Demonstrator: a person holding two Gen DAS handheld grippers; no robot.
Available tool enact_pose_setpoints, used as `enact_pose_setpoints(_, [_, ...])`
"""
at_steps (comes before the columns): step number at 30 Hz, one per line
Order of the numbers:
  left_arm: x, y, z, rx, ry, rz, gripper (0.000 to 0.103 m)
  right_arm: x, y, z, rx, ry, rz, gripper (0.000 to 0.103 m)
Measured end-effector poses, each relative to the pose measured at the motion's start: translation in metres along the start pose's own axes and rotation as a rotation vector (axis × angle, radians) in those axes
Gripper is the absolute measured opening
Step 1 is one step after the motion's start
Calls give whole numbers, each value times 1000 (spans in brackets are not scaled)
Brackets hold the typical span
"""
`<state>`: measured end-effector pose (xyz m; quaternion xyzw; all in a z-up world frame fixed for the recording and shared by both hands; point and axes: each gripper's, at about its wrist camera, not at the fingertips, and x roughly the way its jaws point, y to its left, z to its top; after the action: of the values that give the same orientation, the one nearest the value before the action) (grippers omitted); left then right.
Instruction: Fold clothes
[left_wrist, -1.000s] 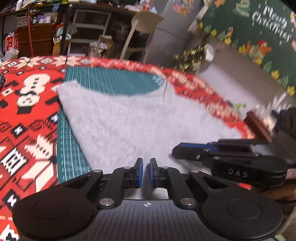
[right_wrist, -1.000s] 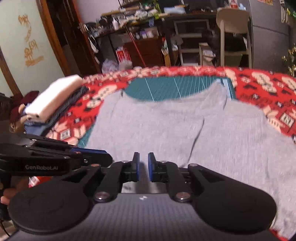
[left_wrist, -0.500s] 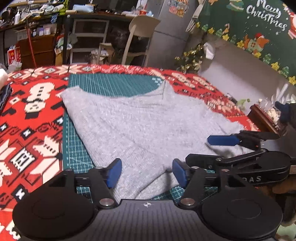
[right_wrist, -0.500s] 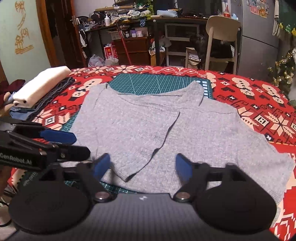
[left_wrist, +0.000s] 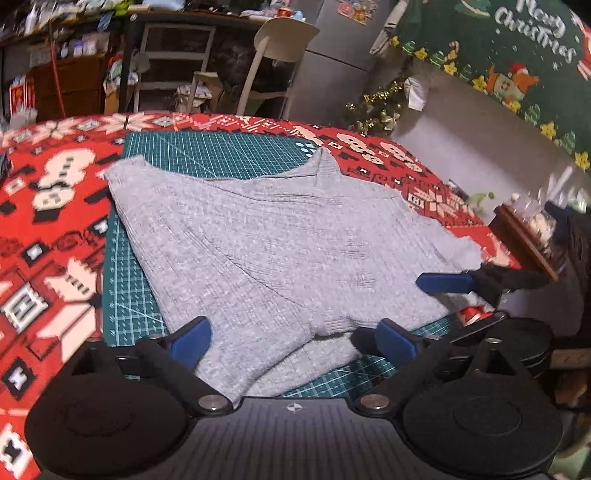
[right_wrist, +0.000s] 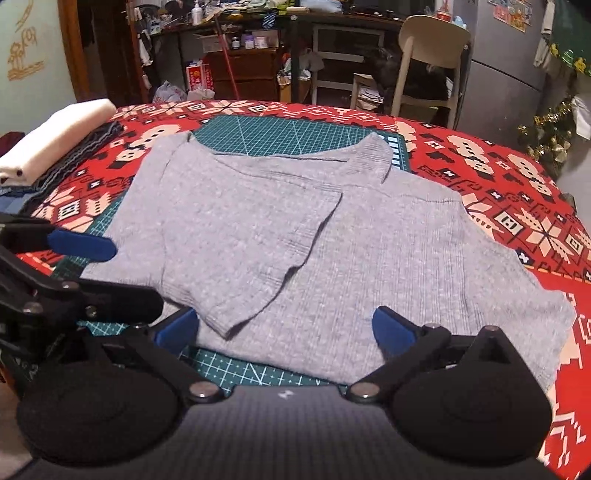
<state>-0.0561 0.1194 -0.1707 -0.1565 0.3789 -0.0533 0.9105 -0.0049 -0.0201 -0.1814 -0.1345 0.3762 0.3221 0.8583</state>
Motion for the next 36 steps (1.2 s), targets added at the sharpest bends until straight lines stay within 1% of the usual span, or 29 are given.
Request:
enact_pose_setpoints(1, [0, 2, 0, -22, -2, -10, 103, 0, 1, -1, -3, -2, -6, 102])
enact_pose_setpoints(5, [-1, 8, 4, -90, 6, -46, 103, 0, 1, -1, -2, -5, -6, 102])
enact_pose_setpoints(7, [0, 11, 7, -92, 27, -70, 103, 1, 1, -1, -21, 3, 0, 102])
enact_pose_setpoints(11, [1, 17, 10, -96, 44, -107, 103, 2, -2, 1, -45, 10, 25, 102])
enact_pose_setpoints(13, [0, 20, 8, -141, 23, -114, 103, 1, -3, 1, -43, 5, 31, 102])
enact_pose_setpoints(15, [-2, 24, 6, -217, -9, -114, 103, 1, -1, 0, -38, 1, 22, 102])
enact_pose_setpoints(17, [-3, 27, 5, -281, -25, -109, 103, 1, 0, 1, -33, 8, 14, 102])
enact_pose_setpoints(18, [-4, 27, 8, -291, -15, -94, 103, 1, -1, 4, -35, 25, 19, 102])
enact_pose_setpoints(19, [-5, 26, 12, -298, 0, -74, 100, 1, -1, 6, -37, 41, 25, 102])
enact_pose_setpoints(20, [-6, 25, 15, -305, 15, -54, 94, 1, -2, 9, -40, 57, 30, 102])
enact_pose_setpoints(21, [-9, 25, 19, -309, 18, -40, 91, 1, -3, 11, -39, 66, 36, 102])
enact_pose_setpoints(22, [-13, 25, 22, -313, 16, -28, 88, -3, -5, 13, -29, 54, 44, 102])
enact_pose_setpoints(24, [-25, 25, 29, -300, -24, -26, 87, -13, -8, 17, -23, 24, 51, 102])
enact_pose_setpoints(26, [-37, 25, 36, -273, -72, -3, 87, -23, -9, 21, -27, -10, 52, 102])
enact_pose_setpoints(27, [-38, 26, 40, -256, -78, 10, 86, -26, -8, 24, -30, -28, 54, 102])
enact_pose_setpoints(28, [-38, 26, 45, -240, -77, 24, 79, -29, -6, 28, -34, -45, 56, 102])
enact_pose_setpoints(29, [-38, 27, 50, -223, -75, 37, 69, -32, -5, 31, -36, -62, 57, 100])
enact_pose_setpoints(30, [-37, 28, 55, -206, -74, 50, 63, -33, -2, 36, -36, -77, 57, 96])
enact_pose_setpoints(32, [-34, 30, 65, -176, -68, 76, 40, -33, 3, 47, -31, -99, 68, 88])
enact_pose_setpoints(33, [-31, 32, 69, -165, -62, 89, 34, -32, 5, 53, -28, -108, 78, 84])
enact_pose_setpoints(34, [-27, 33, 71, -155, -57, 92, 20, -30, 8, 59, -26, -113, 93, 81])
enact_pose_setpoints(35, [-24, 36, 74, -148, -54, 86, 11, -28, 11, 66, -24, -117, 109, 71])
enact_pose_setpoints(36, [-21, 40, 77, -146, -55, 86, 10, -25, 14, 73, -23, -121, 123, 60])
